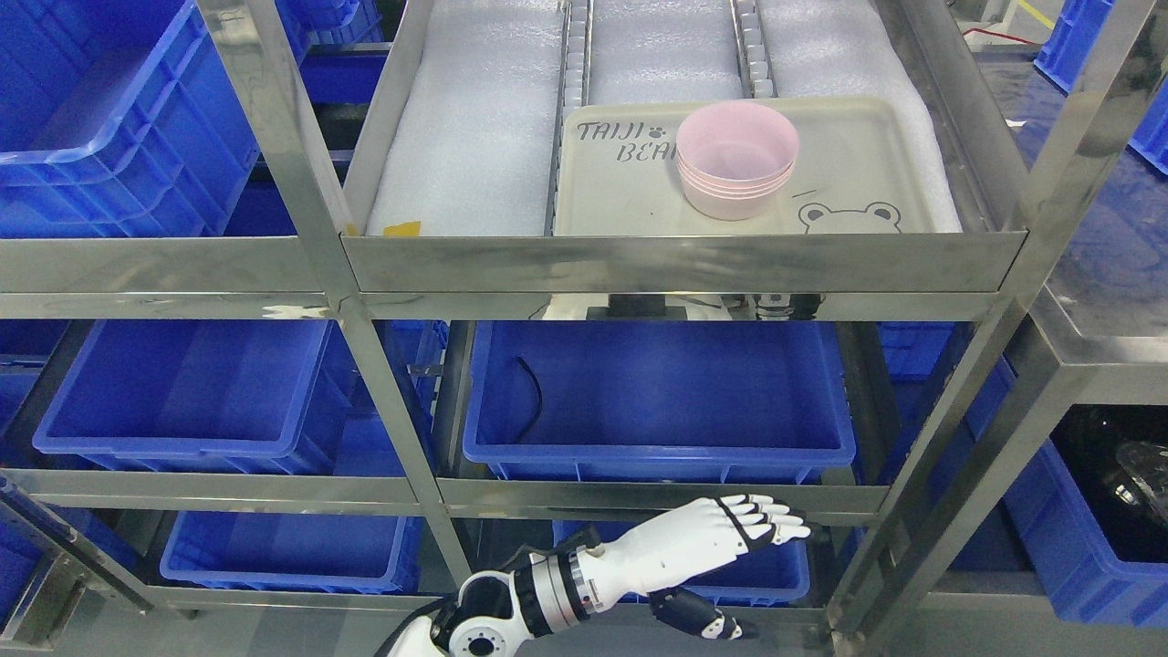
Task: Stack pink IKEA bowl on shelf middle layer
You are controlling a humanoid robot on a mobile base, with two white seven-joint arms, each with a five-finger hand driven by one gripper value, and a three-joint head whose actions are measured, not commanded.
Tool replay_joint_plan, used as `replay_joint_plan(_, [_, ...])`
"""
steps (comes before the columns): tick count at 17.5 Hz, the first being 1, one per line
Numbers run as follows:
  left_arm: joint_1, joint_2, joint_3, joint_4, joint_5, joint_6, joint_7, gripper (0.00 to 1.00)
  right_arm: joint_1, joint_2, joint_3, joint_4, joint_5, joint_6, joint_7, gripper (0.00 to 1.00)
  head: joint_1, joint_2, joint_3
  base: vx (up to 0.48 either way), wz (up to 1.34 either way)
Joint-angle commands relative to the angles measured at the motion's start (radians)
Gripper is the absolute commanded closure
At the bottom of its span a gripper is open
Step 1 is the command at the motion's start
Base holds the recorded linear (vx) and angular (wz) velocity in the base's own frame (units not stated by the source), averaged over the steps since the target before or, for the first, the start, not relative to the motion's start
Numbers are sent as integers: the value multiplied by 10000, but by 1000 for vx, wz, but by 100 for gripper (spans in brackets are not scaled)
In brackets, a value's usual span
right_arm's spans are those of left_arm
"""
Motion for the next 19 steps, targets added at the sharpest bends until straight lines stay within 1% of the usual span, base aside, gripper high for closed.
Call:
replay_joint_plan(1, [1117, 174, 1030, 590, 1518, 3, 46, 8, 45, -175, 0, -175, 0, -6, -7, 0, 0, 0, 0, 0, 0])
replay_joint_plan(3, [1178, 174, 1121, 575, 2363, 3, 183, 8, 45, -175, 0, -175, 0, -6, -7, 0, 0, 0, 0, 0, 0])
replay_joint_plan(4, [1179, 174, 1243, 575, 2640, 3, 594, 8, 30, -175, 0, -175, 0, -6, -7, 0, 0, 0, 0, 0, 0])
replay_joint_plan(7, [1423, 174, 1459, 529, 3529, 3, 3395, 8, 30, -175, 0, -175, 0, -6, -7, 0, 0, 0, 0, 0, 0])
replay_joint_plan(8, [1455, 174, 1520, 529, 3821, 27, 4119, 7, 30, -175, 0, -175, 0, -6, -7, 0, 0, 0, 0, 0, 0])
replay_joint_plan(9, [1455, 174, 1582, 529, 4127, 504, 4475, 7, 45, -175, 0, -175, 0, -6, -7, 0, 0, 0, 0, 0, 0])
replay_joint_plan(11, [1455, 174, 1597, 514, 4833, 1104, 4509, 6, 30, -175, 0, -175, 0, -6, -7, 0, 0, 0, 0, 0, 0])
replay_joint_plan(13, [1455, 174, 1598, 514, 5462, 1916, 4586, 3, 45, -175, 0, -175, 0, -6, -7, 0, 0, 0, 0, 0, 0])
replay_joint_plan(16, [1455, 174, 1598, 498, 6199, 2959, 4739, 1, 30, -175, 0, -175, 0, -6, -7, 0, 0, 0, 0, 0, 0])
replay_joint_plan(19, [1455, 174, 1567, 346, 6461, 3346, 4724, 0, 45, -175, 0, -175, 0, -6, -7, 0, 0, 0, 0, 0, 0])
